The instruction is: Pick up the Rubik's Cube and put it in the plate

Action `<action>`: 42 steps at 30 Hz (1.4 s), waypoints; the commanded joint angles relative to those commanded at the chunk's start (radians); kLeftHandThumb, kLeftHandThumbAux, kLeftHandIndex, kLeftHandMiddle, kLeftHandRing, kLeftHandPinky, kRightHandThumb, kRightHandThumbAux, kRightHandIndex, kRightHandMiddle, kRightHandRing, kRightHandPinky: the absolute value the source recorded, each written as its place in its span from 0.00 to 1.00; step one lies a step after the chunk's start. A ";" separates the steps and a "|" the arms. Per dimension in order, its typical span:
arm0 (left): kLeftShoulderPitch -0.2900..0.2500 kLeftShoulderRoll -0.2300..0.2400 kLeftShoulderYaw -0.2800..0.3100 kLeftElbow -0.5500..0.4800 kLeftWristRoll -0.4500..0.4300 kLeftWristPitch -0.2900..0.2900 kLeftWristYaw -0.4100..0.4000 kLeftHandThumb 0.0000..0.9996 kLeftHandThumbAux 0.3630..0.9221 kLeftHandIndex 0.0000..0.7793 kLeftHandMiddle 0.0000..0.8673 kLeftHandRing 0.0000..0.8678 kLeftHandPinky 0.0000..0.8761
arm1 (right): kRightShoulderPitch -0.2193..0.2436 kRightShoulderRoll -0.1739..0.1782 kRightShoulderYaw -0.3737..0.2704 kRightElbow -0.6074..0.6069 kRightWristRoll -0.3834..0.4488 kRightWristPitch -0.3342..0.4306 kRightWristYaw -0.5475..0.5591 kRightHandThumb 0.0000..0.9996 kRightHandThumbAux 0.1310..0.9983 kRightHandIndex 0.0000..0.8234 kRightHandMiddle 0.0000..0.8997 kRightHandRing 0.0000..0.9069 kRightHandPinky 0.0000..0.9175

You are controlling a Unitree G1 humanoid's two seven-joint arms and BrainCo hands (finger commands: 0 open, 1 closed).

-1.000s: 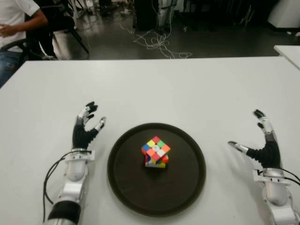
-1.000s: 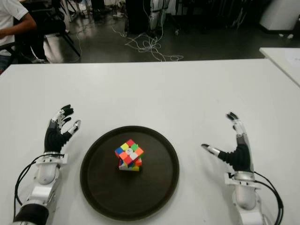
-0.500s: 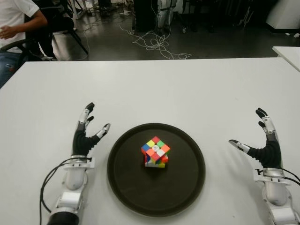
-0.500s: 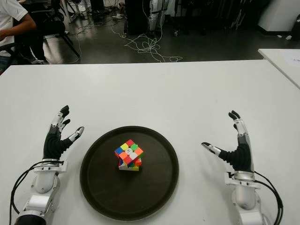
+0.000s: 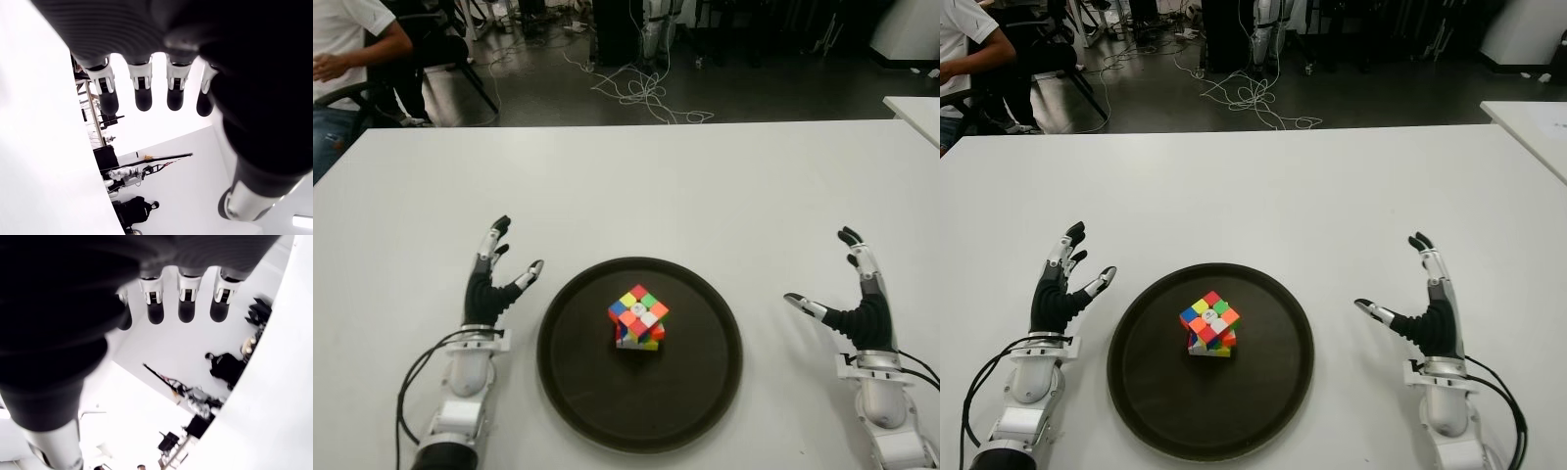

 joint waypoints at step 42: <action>-0.026 -0.112 0.115 -0.009 -0.107 0.190 0.145 0.69 0.63 0.56 0.86 0.87 0.85 | 0.071 0.101 0.005 -0.278 0.146 0.404 -0.158 0.70 0.68 0.53 0.83 0.85 0.86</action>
